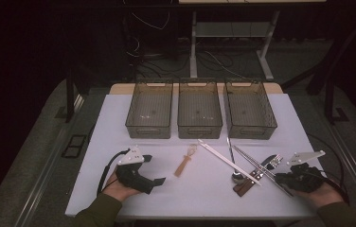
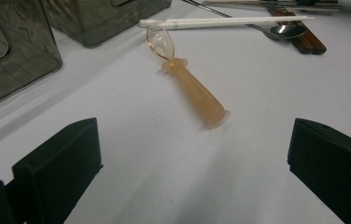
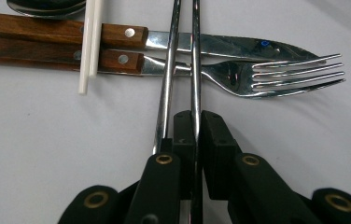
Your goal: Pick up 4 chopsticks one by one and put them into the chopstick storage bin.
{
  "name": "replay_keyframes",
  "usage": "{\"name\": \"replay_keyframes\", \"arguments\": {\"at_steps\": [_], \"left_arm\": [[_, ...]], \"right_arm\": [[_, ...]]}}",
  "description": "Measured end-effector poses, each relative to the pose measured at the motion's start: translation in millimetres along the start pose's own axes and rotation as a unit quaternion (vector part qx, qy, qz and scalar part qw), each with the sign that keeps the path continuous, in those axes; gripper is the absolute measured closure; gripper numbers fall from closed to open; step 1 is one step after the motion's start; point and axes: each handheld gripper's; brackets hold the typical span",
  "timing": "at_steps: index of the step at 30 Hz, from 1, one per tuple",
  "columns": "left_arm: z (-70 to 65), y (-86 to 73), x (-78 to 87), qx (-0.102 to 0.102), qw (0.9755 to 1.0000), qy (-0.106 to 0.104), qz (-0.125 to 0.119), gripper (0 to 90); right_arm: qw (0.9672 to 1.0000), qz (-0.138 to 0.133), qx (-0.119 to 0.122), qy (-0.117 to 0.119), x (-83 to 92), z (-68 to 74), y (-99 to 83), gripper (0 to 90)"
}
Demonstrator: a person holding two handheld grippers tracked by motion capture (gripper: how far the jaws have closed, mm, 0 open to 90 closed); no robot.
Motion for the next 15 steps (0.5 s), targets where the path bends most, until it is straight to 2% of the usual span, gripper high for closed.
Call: {"name": "replay_keyframes", "arguments": {"at_steps": [15], "left_arm": [[0.1, 0.1, -0.1, -0.001, 1.0, -0.002, 0.0, 1.3]], "right_arm": [[0.9991, -0.037, -0.015, 0.01, 13.4, -4.4, 0.6, 84.6]]}}
Point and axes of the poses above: each handheld gripper's, and its own axes: x roughly backward along the jaws, y roughly out of its top, z roughly to its left, and after that the axes turned 5 degrees about y, right-handed
